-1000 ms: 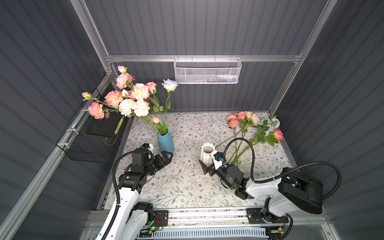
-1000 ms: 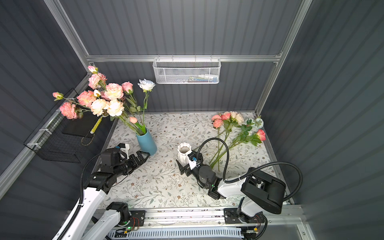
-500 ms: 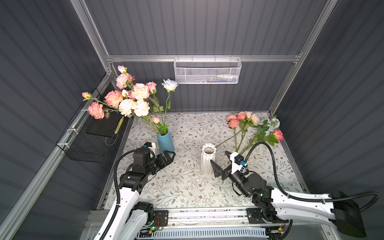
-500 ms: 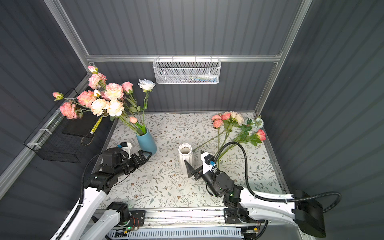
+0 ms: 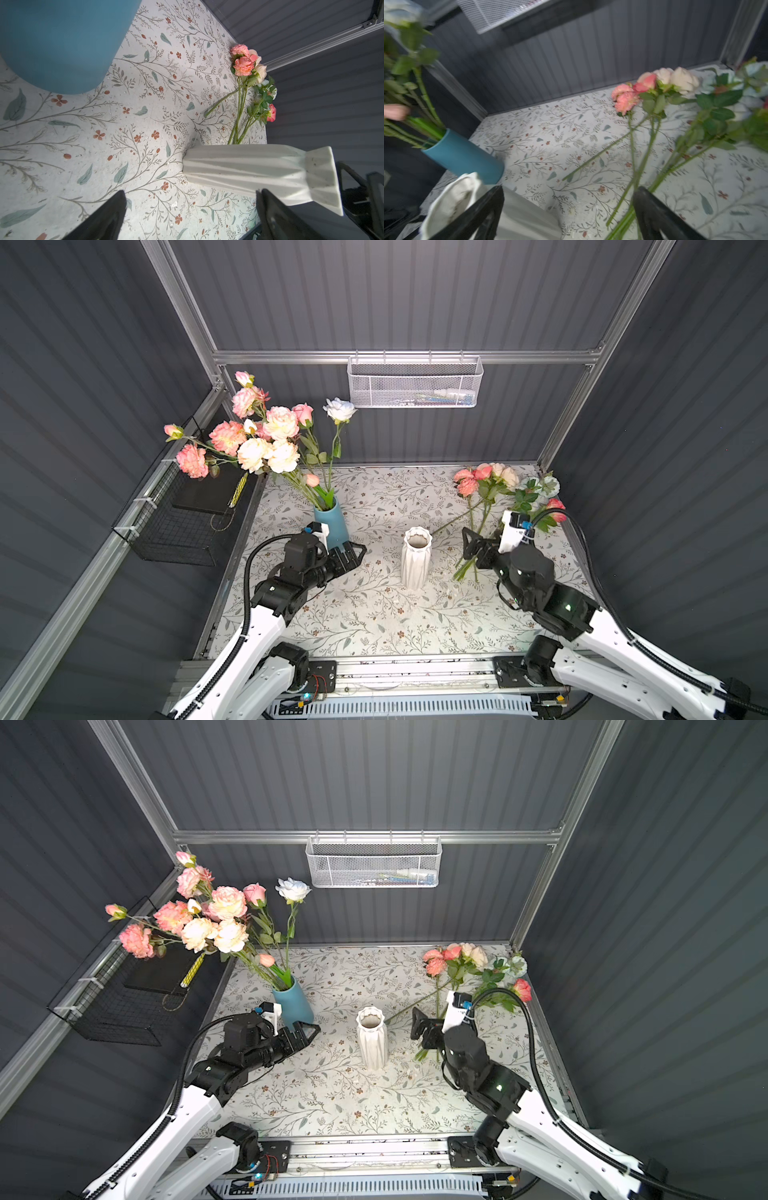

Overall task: Arrange the flowers into the vase
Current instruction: 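Move the right gripper to the loose pink roses and close on a stem, then lift the pink rose spray and carry it over the white vase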

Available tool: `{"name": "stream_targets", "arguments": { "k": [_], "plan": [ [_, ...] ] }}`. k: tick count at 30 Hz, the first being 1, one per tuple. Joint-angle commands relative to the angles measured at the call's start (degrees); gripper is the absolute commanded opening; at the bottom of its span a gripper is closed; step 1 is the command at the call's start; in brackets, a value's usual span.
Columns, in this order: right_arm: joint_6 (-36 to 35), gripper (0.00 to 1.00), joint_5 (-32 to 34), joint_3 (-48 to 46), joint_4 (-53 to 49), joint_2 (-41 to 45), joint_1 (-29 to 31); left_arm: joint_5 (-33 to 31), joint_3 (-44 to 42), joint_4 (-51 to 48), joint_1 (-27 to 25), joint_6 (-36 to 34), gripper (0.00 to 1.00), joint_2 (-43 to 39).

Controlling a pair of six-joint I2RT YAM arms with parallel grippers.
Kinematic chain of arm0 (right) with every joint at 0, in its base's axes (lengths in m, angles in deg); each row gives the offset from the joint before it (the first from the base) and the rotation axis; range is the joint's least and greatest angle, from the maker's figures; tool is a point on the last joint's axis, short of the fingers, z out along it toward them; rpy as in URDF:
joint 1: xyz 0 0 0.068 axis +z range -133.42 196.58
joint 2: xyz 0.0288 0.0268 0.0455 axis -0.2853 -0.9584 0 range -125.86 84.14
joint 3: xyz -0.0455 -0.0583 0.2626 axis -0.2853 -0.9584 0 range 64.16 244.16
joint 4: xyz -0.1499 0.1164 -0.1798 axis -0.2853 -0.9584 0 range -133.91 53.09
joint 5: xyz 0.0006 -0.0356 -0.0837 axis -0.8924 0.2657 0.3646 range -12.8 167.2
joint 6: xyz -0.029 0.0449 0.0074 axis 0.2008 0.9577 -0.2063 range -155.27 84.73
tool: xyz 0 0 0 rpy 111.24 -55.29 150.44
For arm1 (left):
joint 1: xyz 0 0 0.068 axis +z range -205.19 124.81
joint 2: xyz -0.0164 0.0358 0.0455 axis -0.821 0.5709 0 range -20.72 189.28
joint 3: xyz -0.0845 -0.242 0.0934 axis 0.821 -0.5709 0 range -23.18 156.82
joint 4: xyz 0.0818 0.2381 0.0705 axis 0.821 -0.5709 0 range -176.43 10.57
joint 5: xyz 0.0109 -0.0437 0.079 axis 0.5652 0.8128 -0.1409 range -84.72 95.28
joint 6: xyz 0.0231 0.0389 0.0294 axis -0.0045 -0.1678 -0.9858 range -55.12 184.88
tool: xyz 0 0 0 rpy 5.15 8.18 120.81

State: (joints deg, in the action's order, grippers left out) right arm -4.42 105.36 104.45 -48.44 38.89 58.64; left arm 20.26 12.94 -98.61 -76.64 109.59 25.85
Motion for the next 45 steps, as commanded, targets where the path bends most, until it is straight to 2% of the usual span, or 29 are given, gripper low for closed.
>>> {"name": "stream_targets", "arguments": {
  "k": [1, 5, 8, 11, 14, 17, 22, 29, 35, 39, 45],
  "plan": [
    [3.37, 0.99, -11.35, 3.65, -12.23, -6.95, -7.44, -0.15, -0.85, 1.07, -0.17, 0.12, 1.00, -0.58],
    [-0.50, 0.98, -25.83, 7.27, -9.68, -19.34, -20.64, 0.55, -1.48, 1.16, -0.26, 0.12, 1.00, -0.55],
    [-3.94, 0.89, -30.14, 10.80, -7.67, -30.82, -26.10, 0.78, -1.63, 0.89, -0.34, -0.05, 1.00, -0.77],
    [-6.15, 0.68, -31.63, 17.07, -9.52, -41.86, -29.96, 0.74, -1.64, 0.68, -0.41, -0.23, 1.00, -1.14],
    [-8.37, 0.54, -31.06, 24.55, -13.88, -50.87, -31.80, 0.84, -2.01, 0.81, -0.43, -0.24, 1.00, -1.35],
    [-9.78, 0.50, -30.18, 31.51, -17.77, -58.46, -32.11, 1.16, -2.38, 1.23, -0.52, -0.19, 1.00, -1.04],
    [-10.81, 0.46, -29.03, 39.36, -21.61, -66.42, -32.03, 1.54, -2.81, 1.82, -0.52, -0.15, 1.00, -0.78],
    [-12.38, 0.38, -26.85, 46.19, -25.53, -73.30, -31.76, 1.74, -2.97, 2.01, -0.52, -0.23, 1.00, -0.59],
    [-13.99, 0.23, -27.27, 47.74, -24.99, -75.62, -31.12, 1.63, -2.71, 1.26, -0.52, -0.32, 1.00, -0.59],
    [-14.65, 0.09, -29.33, 44.53, -19.85, -73.26, -30.78, 1.54, -2.35, 0.94, -0.54, -0.34, 1.00, -0.39],
    [-16.49, 0.03, -28.42, 35.66, -6.15, -64.07, -28.37, 1.44, -2.19, 1.03, -0.52, -0.57, 1.00, 0.02]
  ]
}}
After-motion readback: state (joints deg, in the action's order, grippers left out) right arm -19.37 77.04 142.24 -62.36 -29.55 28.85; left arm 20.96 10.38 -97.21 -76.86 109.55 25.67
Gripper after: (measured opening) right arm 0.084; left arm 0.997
